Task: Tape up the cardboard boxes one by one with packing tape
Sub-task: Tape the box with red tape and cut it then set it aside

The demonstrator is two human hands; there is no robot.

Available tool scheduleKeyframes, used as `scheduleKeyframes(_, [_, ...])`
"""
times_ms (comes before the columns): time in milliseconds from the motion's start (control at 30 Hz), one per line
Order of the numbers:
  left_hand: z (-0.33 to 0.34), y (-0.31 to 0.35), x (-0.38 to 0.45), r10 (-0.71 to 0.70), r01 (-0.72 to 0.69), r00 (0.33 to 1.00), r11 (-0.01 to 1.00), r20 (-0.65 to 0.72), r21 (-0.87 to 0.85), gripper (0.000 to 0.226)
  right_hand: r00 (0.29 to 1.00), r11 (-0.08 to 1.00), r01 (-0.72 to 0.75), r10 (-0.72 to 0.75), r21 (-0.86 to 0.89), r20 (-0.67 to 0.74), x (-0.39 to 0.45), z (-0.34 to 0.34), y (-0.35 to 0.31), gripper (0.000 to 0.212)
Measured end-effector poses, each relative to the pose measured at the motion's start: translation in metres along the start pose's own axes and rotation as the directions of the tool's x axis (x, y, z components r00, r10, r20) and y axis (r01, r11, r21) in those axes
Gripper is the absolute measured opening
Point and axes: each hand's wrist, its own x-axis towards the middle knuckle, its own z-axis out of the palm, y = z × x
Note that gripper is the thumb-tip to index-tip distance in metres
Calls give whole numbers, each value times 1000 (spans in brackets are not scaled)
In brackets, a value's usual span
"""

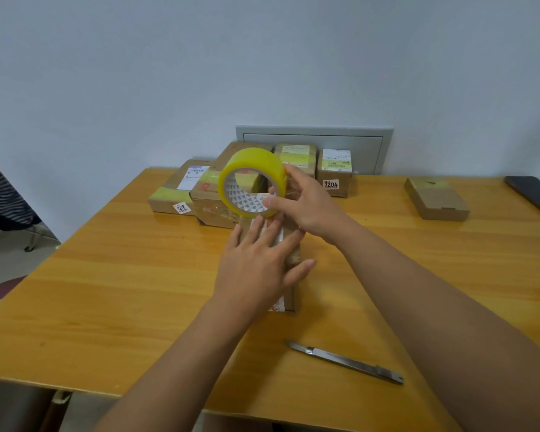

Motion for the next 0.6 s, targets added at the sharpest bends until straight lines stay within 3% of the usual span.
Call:
scheduleKeyframes(100, [1,0,-1,-24,24,1000,1000,0,-15,62,1000,1000,7,-7,12,-3,-1,-7,3,66])
scheduleKeyframes(200, [0,-5,-4,-53,53,998,998,-20,-35,60,983,996,49,-34,77,-179,-10,-42,5,60])
scheduleKeyframes(333, [-4,-3,-4,-51,52,998,997,28,-53,66,936,990,-68,20,-123,-353,-39,-99,32,64])
scheduleKeyframes(500, [-6,3,-1,-61,65,995,997,76,-51,71,966,916,-7,-98,-402,-241,-60,-95,69,80])
scheduleKeyframes(600, [-12,0,-4,-60,64,995,996,74,-56,76,972,889,-6,-102,-457,-210,-63,-86,76,85])
